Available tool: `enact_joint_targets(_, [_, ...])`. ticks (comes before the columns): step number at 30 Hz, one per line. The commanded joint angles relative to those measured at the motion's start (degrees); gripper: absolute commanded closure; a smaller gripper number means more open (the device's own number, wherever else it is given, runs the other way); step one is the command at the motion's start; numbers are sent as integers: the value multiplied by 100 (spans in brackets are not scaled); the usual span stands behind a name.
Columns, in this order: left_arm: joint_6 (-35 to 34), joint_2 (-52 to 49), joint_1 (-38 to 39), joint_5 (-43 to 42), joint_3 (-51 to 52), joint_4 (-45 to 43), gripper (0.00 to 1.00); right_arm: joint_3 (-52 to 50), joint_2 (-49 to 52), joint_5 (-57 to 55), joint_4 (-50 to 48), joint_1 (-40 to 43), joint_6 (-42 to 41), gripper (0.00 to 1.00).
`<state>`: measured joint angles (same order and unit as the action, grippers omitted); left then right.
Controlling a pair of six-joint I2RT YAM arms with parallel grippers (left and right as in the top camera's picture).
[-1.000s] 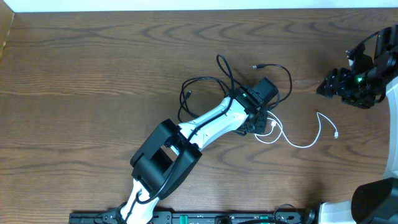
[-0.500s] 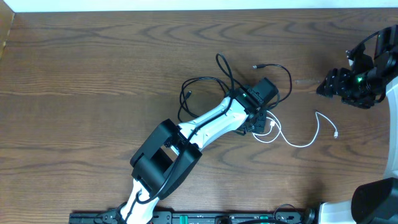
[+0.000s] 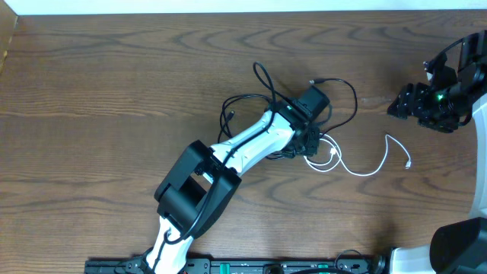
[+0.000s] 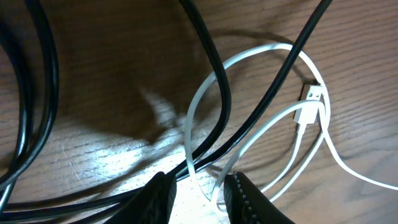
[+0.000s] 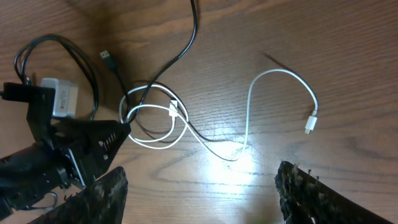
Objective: Untangle cables
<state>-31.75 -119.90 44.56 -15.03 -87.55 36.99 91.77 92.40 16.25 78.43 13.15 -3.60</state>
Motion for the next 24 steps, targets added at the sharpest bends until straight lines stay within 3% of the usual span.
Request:
enact_joint_targets(1, [-52,170,-138,-450,-44,-13,66,26,-35,17,-2,-39,96,27])
enact_joint_targets(4, [-50,170,-229,-778,-44,-66,63,26,-35,17,2,-39,96,27])
enact_joint_targets(12, [284,173,-345,-688,-44,-44,64,26,-35,22,94,-52,96,26])
enact_joint_targets(24, [348,249,-1202,-511,-44,999,64,-649,-35,44,-260,-787,267,18])
